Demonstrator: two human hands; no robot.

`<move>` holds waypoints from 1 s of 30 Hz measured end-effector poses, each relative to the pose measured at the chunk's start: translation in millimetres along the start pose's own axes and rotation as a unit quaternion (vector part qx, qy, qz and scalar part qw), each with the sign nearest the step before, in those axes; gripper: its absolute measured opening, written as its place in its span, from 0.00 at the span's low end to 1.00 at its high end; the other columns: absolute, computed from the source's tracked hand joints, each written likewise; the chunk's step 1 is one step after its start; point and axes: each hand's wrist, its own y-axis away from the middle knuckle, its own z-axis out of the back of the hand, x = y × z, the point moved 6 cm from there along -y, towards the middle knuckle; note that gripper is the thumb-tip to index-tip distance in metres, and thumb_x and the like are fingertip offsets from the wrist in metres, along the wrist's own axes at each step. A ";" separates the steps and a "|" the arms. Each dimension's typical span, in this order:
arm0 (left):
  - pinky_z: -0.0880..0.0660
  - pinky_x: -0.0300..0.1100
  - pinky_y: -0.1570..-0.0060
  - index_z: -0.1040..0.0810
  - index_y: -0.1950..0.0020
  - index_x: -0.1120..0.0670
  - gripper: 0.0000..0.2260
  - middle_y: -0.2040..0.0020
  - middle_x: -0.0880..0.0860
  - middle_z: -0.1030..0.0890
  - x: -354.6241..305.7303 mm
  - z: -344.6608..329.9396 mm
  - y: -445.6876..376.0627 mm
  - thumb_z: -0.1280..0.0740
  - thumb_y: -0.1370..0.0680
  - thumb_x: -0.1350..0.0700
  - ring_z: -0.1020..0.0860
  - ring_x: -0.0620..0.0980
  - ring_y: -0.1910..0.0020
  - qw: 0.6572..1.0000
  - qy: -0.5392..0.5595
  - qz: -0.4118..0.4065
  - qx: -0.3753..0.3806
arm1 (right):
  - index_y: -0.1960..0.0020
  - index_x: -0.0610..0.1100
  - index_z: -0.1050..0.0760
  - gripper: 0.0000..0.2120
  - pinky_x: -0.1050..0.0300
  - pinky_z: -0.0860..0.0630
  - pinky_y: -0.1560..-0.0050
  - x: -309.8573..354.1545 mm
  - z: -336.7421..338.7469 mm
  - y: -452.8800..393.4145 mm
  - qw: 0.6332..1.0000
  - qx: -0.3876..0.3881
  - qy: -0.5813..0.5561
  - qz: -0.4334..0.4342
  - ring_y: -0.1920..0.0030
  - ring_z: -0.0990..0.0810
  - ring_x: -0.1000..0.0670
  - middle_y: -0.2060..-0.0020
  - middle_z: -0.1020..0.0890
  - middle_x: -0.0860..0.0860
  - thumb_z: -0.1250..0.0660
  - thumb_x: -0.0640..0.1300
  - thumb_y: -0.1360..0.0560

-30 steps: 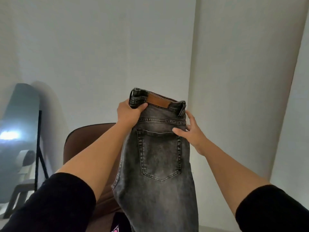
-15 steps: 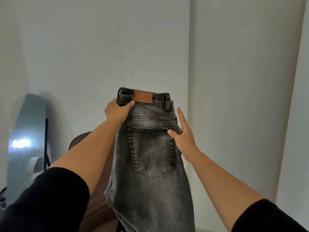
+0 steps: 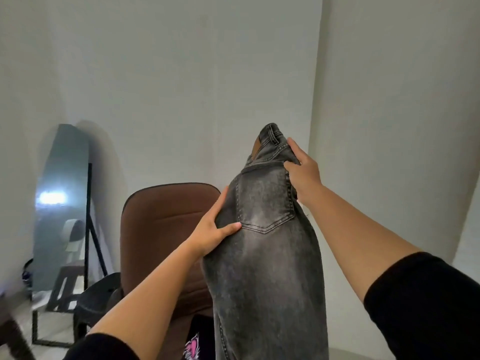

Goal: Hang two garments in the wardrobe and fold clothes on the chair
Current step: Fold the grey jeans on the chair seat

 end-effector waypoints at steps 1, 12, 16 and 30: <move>0.37 0.36 0.33 0.40 0.30 0.35 0.31 0.31 0.38 0.33 -7.0 2.5 -2.6 0.30 0.25 0.57 0.33 0.36 0.33 1.000 -0.011 -0.020 -0.003 | 0.31 0.57 0.32 0.27 0.55 0.25 0.38 -5.0 2.5 -1.5 1.000 0.013 0.005 -0.015 0.39 0.24 0.49 0.32 0.29 0.51 0.42 0.32 0.22; 0.27 0.28 0.48 0.19 0.52 0.46 0.11 0.50 0.45 0.19 -45.0 43.8 -30.3 0.34 0.23 0.63 0.23 0.38 0.50 0.956 0.141 -0.039 -0.255 | 0.27 0.62 0.42 0.31 0.57 0.26 0.41 -42.6 -10.2 39.2 0.955 0.222 -0.152 -0.123 0.40 0.23 0.53 0.37 0.26 0.55 0.34 0.50 0.26; 0.27 0.31 0.49 0.20 0.53 0.49 0.09 0.52 0.47 0.20 -46.2 62.5 -36.7 0.34 0.23 0.63 0.23 0.44 0.50 0.942 0.144 -0.025 -0.303 | 0.35 0.65 0.32 0.34 0.56 0.28 0.37 -51.6 -31.4 63.9 0.919 0.307 -0.204 -0.138 0.38 0.24 0.54 0.35 0.25 0.58 0.22 0.51 0.38; 0.35 0.37 0.41 0.23 0.41 0.46 0.13 0.44 0.44 0.24 -60.9 87.0 -30.3 0.43 0.18 0.58 0.29 0.44 0.43 0.968 -0.239 -0.045 -0.065 | 0.43 0.52 0.21 0.16 0.61 0.25 0.45 -40.2 -35.3 70.5 0.957 0.264 -0.065 -0.099 0.43 0.21 0.51 0.44 0.21 0.53 0.31 0.37 0.27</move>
